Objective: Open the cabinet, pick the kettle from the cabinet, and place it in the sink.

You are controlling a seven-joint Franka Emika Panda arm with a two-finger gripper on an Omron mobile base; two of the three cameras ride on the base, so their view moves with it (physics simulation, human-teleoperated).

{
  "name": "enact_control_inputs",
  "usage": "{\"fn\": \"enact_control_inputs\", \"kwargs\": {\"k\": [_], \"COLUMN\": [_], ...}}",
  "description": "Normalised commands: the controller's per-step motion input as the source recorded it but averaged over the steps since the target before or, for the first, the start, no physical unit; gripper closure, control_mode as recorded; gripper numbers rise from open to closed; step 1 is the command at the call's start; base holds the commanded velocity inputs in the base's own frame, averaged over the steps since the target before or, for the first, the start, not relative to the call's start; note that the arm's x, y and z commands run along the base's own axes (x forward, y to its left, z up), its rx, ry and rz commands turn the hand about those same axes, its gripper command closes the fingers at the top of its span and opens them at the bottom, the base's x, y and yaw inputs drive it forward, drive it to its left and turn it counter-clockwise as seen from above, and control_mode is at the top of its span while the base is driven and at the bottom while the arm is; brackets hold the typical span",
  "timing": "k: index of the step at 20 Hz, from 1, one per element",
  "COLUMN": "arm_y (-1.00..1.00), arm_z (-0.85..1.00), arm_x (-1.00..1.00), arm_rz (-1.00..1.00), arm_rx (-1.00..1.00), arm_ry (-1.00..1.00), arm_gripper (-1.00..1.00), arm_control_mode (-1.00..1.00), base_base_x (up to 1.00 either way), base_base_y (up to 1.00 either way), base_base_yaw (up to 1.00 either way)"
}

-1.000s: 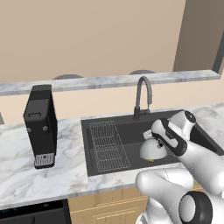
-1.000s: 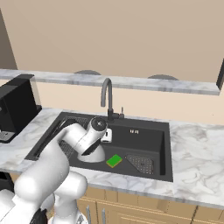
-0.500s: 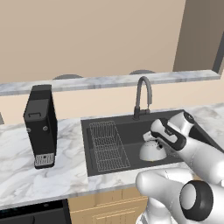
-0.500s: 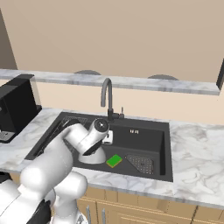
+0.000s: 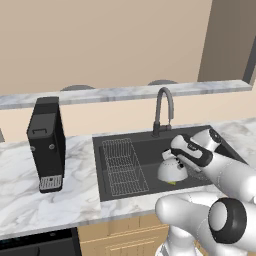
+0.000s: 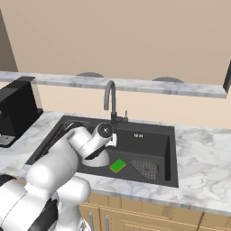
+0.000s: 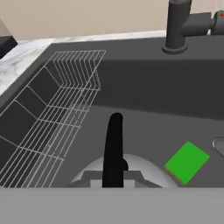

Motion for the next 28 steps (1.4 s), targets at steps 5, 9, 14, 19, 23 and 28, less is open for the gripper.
{"fn": "enact_control_inputs", "kwargs": {"k": [5, 9, 14, 19, 23, 28], "arm_y": [0.08, 0.06, 0.07, 0.11, 0.11, 0.01], "arm_z": [-0.15, -0.23, -0.24, -0.29, -0.33, -0.3], "arm_x": [0.17, 0.12, 0.14, 0.16, 0.2, 0.15], "arm_rz": [0.0, 0.0, 0.0, 0.0, 0.0, 0.0], "arm_rx": [0.0, 0.0, 0.0, -0.01, -0.01, 0.0], "arm_ry": [-0.05, -0.02, -0.01, 0.0, 0.0, 0.0], "arm_gripper": [1.0, 1.0, 1.0, 1.0, 1.0, 1.0], "arm_control_mode": [-1.0, -1.0, -1.0, -1.0, -1.0, -1.0], "base_base_x": [0.0, 0.0, 0.0, 0.0, 0.0, 0.0], "base_base_y": [0.0, 0.0, 0.0, 0.0, 0.0, 0.0], "base_base_yaw": [0.0, 0.0, 0.0, 0.0, 0.0, 0.0]}}
